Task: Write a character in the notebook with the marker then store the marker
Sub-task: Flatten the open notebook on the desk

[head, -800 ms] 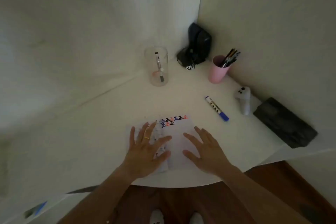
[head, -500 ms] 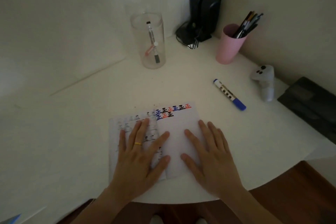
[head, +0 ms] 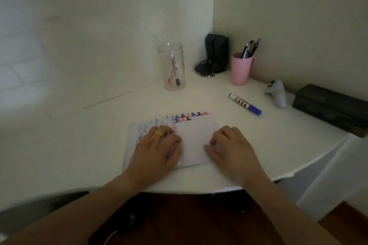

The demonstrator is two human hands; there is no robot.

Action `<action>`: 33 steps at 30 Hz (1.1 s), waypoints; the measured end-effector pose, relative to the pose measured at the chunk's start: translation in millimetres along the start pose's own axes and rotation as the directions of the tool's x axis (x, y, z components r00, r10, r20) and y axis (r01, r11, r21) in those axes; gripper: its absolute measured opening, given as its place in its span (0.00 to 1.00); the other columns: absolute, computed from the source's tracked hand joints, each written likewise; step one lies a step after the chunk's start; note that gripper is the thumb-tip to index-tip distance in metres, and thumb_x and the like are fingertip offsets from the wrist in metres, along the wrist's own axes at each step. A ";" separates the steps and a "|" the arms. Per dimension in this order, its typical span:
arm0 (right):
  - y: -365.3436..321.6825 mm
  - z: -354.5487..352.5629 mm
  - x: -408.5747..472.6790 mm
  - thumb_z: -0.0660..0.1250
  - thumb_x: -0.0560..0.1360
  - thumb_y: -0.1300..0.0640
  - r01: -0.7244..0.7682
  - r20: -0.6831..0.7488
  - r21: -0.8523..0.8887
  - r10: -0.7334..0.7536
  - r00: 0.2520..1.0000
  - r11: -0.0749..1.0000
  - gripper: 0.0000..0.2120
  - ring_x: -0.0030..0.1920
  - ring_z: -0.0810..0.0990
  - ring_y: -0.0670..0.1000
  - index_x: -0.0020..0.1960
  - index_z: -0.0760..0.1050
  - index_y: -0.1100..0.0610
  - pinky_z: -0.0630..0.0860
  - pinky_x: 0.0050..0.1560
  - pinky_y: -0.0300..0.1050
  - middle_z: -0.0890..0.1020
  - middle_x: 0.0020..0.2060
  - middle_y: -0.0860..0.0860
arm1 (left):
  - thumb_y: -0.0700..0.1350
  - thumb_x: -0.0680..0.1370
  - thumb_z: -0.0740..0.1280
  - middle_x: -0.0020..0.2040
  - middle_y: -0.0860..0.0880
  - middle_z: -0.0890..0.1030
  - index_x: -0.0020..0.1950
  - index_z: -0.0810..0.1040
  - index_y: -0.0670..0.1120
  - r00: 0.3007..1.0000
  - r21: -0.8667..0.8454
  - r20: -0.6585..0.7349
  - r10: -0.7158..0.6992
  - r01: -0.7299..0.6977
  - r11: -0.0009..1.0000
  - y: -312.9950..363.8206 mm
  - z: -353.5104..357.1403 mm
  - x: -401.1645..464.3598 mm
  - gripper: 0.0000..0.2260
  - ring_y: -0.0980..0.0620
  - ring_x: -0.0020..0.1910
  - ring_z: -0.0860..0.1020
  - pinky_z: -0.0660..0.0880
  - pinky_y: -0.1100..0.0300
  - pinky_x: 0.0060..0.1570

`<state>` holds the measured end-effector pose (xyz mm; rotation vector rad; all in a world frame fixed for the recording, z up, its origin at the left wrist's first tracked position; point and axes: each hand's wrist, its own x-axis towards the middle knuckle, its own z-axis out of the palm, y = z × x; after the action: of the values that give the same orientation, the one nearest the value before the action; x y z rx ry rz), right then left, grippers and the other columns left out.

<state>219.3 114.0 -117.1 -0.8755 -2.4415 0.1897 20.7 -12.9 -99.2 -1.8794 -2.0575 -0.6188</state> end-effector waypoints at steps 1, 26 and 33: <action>-1.9 -2.4 -3.3 0.67 0.76 0.48 -0.020 -0.003 -0.002 0.020 1.000 1.000 0.10 0.49 0.77 0.55 0.45 0.78 0.54 0.77 0.48 0.50 0.80 0.46 0.52 | 0.49 0.79 0.64 0.53 0.46 0.81 0.51 0.83 0.47 1.000 0.040 0.000 0.019 -0.019 0.999 3.7 -3.1 -2.7 0.10 0.46 0.51 0.78 0.76 0.53 0.50; 34.0 -6.6 70.5 0.55 0.83 0.55 -0.048 0.202 -0.444 0.153 0.967 0.895 0.25 0.79 0.59 0.62 0.79 0.59 0.48 0.63 0.75 0.57 0.59 0.80 0.58 | 0.82 0.63 0.54 0.82 0.44 0.54 0.74 0.57 0.73 0.850 0.025 0.473 -0.231 0.250 0.968 -30.2 5.2 49.9 0.40 0.43 0.80 0.49 0.46 0.42 0.77; 70.0 4.9 109.3 0.54 0.82 0.55 -0.214 0.105 -0.530 0.314 0.944 0.821 0.22 0.62 0.75 0.65 0.76 0.63 0.51 0.74 0.60 0.60 0.72 0.68 0.59 | 0.85 0.59 0.52 0.81 0.45 0.56 0.72 0.58 0.74 0.882 -0.075 0.401 -0.248 0.302 0.950 -46.8 28.2 64.8 0.43 0.47 0.81 0.51 0.48 0.41 0.78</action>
<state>184.5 237.0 -94.5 -1.4961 -2.5764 -0.3172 -30.6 54.5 -97.9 -1.9212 -2.6332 -0.4874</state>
